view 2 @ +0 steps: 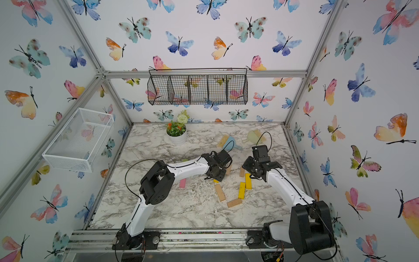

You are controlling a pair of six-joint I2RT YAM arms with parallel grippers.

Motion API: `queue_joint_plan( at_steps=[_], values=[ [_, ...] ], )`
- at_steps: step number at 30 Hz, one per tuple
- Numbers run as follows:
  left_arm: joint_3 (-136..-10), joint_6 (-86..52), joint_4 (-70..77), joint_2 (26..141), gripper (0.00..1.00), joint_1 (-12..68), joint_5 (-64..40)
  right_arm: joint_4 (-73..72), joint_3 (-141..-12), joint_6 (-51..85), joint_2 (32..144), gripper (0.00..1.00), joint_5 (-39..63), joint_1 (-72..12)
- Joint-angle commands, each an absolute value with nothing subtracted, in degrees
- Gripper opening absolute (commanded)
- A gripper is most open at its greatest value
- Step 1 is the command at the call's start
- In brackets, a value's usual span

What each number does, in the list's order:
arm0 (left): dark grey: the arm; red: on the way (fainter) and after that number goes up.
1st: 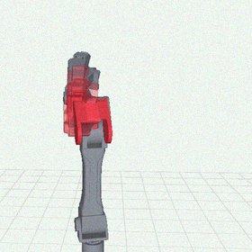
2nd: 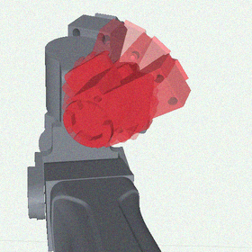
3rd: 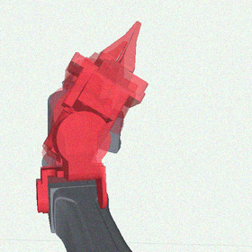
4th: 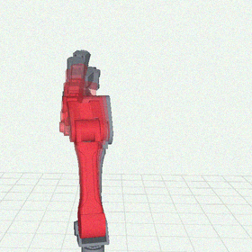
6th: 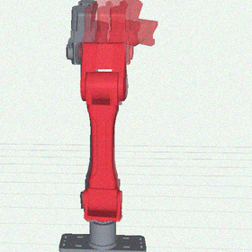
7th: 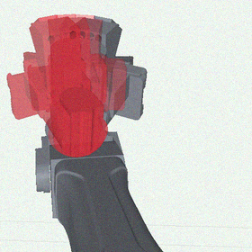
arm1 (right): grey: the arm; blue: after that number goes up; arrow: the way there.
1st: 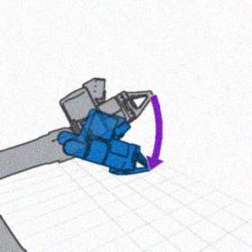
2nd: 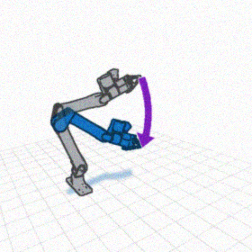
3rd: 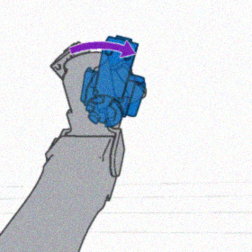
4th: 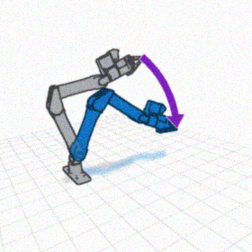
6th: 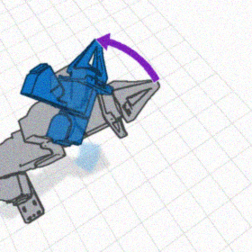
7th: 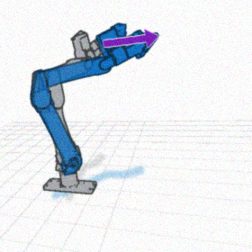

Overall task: Assemble the letter k with building blocks
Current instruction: Pick up the building block from the center of the board.

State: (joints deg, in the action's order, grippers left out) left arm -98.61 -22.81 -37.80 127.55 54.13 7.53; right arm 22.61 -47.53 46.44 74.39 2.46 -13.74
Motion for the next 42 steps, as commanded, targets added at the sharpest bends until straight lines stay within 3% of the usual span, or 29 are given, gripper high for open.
queue_joint_plan(
  at_steps=[1,19,33,42],
  values=[
    [-99.7,-22.8,-40.6,128.9,0.50,54.2,9.0,22.8,-47.4,45.9,74.7,0.49,2.7,-13.5],
    [-101.9,-19.5,-42.1,130.8,0.29,53.9,8.4,22.8,-47.9,45.9,75.6,0.49,3.2,-13.5],
    [-98.8,-10.7,-40.5,123.5,0.24,50.2,10.9,22.4,-47.3,45.9,75.4,0.49,4.1,-13.6],
    [-92.4,-4.0,-37.8,114.8,0.26,44.3,3.4,21.6,-46.9,45.4,76.2,0.49,5.1,-13.5]
  ],
)
